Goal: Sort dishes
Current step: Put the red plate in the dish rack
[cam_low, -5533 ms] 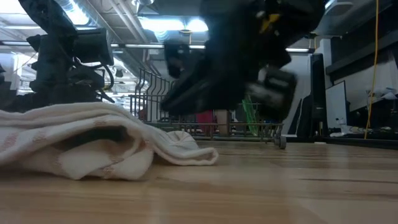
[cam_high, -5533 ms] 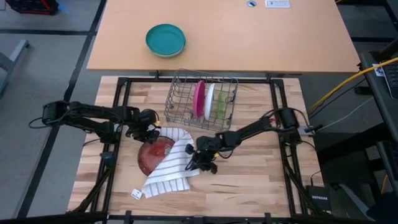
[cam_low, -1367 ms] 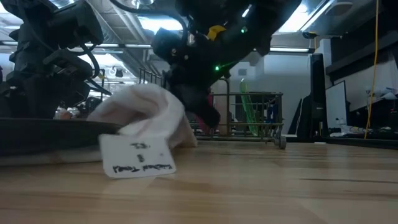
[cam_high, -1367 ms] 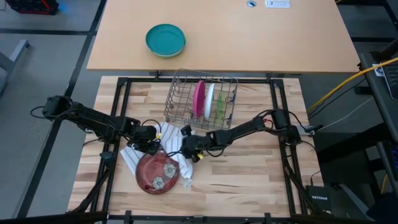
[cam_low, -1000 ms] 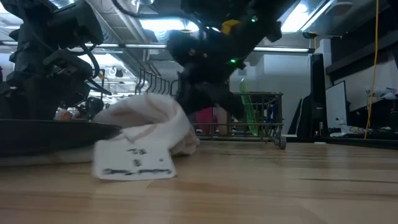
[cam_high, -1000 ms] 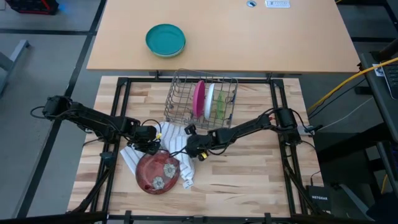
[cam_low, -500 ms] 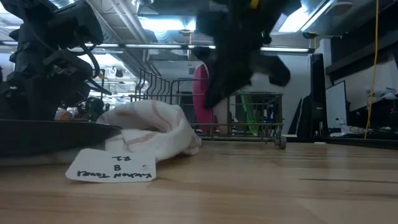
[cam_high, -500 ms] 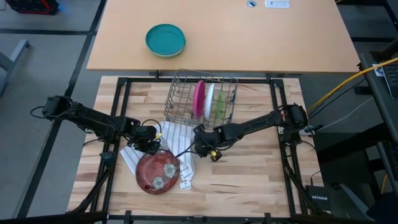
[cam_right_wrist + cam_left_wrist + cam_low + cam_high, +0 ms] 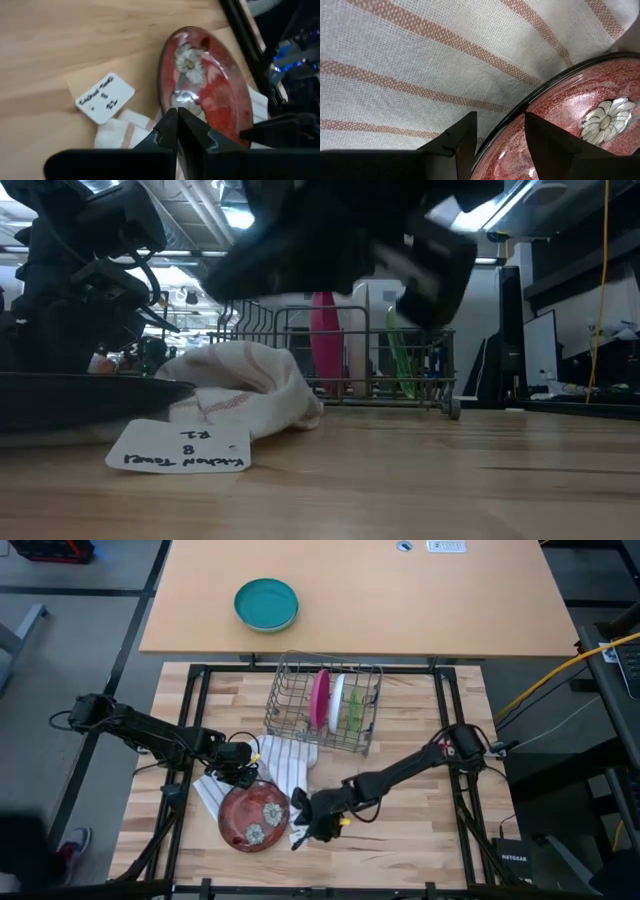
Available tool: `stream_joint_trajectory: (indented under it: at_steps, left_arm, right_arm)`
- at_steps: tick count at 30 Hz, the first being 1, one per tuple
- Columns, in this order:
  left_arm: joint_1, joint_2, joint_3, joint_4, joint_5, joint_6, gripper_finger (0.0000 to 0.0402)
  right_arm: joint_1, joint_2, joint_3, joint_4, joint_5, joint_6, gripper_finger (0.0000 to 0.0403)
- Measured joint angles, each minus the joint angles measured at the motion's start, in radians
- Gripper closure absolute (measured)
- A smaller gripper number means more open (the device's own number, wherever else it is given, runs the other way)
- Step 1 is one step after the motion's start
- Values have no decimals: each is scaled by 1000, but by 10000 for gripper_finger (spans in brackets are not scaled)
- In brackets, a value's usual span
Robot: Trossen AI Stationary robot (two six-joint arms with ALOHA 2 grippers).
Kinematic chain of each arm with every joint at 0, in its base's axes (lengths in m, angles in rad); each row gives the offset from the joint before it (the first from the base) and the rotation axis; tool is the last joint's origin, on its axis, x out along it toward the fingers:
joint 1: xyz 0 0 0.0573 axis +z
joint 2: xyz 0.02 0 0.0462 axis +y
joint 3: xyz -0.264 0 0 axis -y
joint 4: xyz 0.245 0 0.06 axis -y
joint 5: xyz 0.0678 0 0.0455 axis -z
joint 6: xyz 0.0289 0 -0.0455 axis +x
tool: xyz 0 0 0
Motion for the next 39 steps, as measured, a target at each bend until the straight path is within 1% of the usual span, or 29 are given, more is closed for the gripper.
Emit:
stream_joint_trajectory:
  at_steps: [4, 6, 9, 14, 16, 19, 21, 26, 29, 33, 36, 39]
  left_arm:
    - [0, 0, 0, 1, -1, 0, 247]
    - [0, 0, 0, 1, -5, 0, 247]
    - [0, 0, 0, 1, -6, 0, 247]
    - [0, 0, 0, 4, -6, -11, 247]
    - [0, 0, 0, 8, -7, -29, 247]
    - [0, 0, 0, 9, -7, -34, 247]
    - [0, 0, 0, 9, -7, -34, 247]
    - [0, 0, 0, 9, -8, -34, 247]
    - [0, 0, 0, 10, -8, -34, 247]
    - [0, 0, 0, 9, -8, -34, 247]
    - [0, 0, 0, 8, -9, -33, 247]
    - [-3, 0, 0, 4, -10, -33, 247]
  right_arm:
    - [2, 14, -1, 0, -24, -16, 383]
    - [2, 14, -1, 7, -27, -18, 370]
    - [2, 14, -1, 35, -17, -34, 334]
    - [2, 36, 0, 164, -2, -34, 268]
    - [2, 60, 0, 199, -2, -34, 250]
    - [2, 94, 0, 204, -2, -55, 236]
    - [2, 119, 0, 211, 7, -84, 234]
    - [-3, 178, 23, 218, 62, -87, 233]
    - [-14, 215, 59, 220, 97, -87, 233]
    - [-26, 252, 115, 184, 102, -85, 237]
    - [-29, 255, 141, 126, 118, -83, 261]
    - [-30, 254, 148, 102, 143, -82, 303]
